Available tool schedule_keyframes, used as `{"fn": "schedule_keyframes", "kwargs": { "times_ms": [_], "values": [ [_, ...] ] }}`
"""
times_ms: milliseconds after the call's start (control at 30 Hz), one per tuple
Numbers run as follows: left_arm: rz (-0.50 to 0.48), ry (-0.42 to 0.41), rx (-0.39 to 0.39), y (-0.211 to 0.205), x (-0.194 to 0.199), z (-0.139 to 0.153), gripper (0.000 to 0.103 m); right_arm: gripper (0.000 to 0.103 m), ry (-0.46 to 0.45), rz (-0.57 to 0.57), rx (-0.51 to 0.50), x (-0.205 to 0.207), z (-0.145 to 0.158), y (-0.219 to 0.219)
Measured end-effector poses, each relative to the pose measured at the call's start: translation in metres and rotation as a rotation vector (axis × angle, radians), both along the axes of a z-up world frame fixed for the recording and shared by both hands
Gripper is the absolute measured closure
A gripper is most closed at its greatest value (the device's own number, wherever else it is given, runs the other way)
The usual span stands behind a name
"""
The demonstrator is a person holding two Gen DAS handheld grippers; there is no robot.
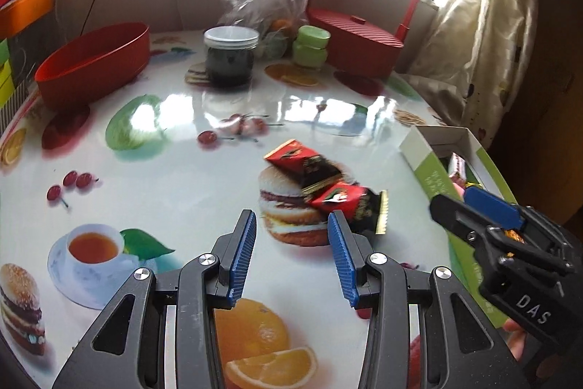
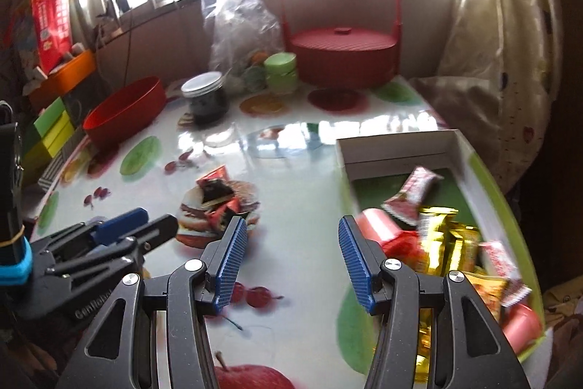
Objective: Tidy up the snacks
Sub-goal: 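Withdraw both open grippers from the box back over the snack pile, then grasp a red-and-black chocolate packet with the right gripper while the left gripper grasps another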
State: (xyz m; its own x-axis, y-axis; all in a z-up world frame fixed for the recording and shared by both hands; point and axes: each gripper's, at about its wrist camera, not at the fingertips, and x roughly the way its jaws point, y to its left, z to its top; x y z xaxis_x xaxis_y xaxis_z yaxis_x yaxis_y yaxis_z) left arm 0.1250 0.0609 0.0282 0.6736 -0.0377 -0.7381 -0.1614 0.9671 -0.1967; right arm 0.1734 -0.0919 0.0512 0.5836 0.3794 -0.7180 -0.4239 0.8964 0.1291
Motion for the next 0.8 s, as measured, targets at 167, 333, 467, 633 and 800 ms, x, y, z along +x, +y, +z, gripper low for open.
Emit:
{"fn": "schedule_keyframes", "kwargs": {
  "times_ms": [167,333,467,633,800],
  "values": [
    [0.058,0.011,-0.008,0.021,-0.003,-0.004,0.061,0.051,0.027,0.080,0.000,0.007,-0.010,0.023],
    [0.097,0.021,-0.032,0.039,-0.006,-0.009,0.061,0.051,0.025,0.152,-0.034,0.013,-0.015,0.046],
    [0.118,0.026,-0.040,0.050,-0.010,-0.012,0.061,0.050,0.042,0.187,-0.059,0.020,-0.025,0.061],
    [0.124,0.024,-0.050,0.055,-0.011,-0.012,0.061,0.048,0.049,0.204,-0.102,0.025,-0.034,0.069],
    [0.128,0.026,-0.063,0.058,-0.012,-0.013,0.061,0.048,0.051,0.214,-0.145,0.027,-0.042,0.077]
  ]
}}
